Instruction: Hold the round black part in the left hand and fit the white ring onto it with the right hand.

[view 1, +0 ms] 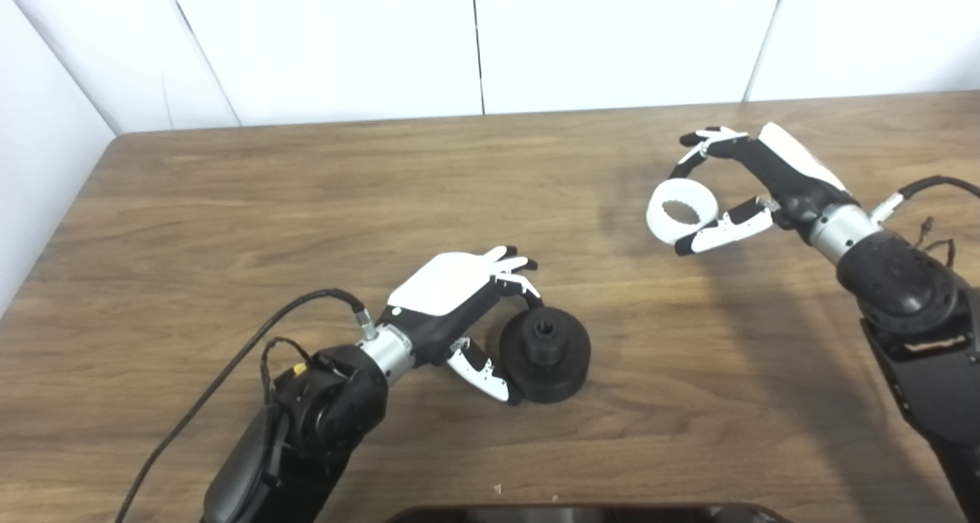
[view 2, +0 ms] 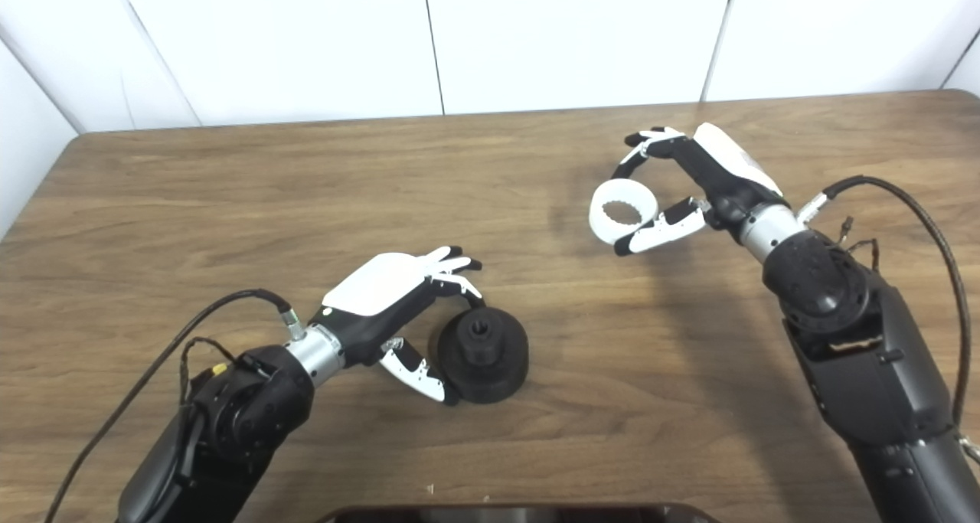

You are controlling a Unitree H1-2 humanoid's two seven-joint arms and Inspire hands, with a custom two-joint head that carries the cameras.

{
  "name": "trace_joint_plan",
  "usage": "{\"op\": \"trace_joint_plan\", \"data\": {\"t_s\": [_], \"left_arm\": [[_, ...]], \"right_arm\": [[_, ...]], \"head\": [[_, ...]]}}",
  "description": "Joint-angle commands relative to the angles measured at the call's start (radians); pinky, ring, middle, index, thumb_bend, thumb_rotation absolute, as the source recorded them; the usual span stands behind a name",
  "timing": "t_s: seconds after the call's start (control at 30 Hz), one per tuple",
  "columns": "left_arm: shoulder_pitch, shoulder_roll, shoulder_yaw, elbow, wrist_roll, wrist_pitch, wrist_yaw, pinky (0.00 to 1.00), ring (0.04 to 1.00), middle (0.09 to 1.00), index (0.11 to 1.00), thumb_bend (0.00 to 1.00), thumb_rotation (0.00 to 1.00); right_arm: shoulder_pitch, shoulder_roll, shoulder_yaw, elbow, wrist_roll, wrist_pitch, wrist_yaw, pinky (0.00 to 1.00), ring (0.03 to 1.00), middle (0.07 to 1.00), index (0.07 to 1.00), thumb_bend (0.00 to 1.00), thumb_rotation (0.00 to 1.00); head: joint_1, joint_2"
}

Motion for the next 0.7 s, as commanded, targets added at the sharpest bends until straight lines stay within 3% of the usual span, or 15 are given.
{"op": "trace_joint_plan", "data": {"t_s": [0.0,0.27,0.43,0.67], "left_arm": [[-0.032,-0.001,0.004,-0.012,0.015,-0.012,0.016,0.95,1.0,0.948,0.658,0.86,0.2],[-0.035,-0.01,0.004,-0.005,0.024,-0.011,0.018,0.95,1.0,0.95,0.659,0.87,0.2],[-0.036,-0.013,0.005,-0.004,0.028,-0.01,0.017,0.94,1.0,0.946,0.658,0.87,0.2],[-0.041,-0.016,0.004,0.001,0.034,-0.01,0.018,0.94,1.0,0.945,0.656,0.88,0.2]], "right_arm": [[-0.027,-0.024,-0.014,-0.07,0.015,-0.004,0.015,0.94,0.964,0.878,0.491,0.52,0.14],[0.013,-0.016,0.001,-0.192,0.024,0.031,0.069,0.9,0.949,0.869,0.491,0.52,0.15],[0.028,-0.005,0.01,-0.227,0.025,0.018,0.076,0.88,0.943,0.863,0.49,0.52,0.15],[0.03,0.013,0.046,-0.283,0.02,0.048,0.112,0.88,0.951,0.868,0.491,0.52,0.15]], "head": [[-0.002,0.0],[0.004,0.002],[0.005,0.003],[0.007,0.004]]}}
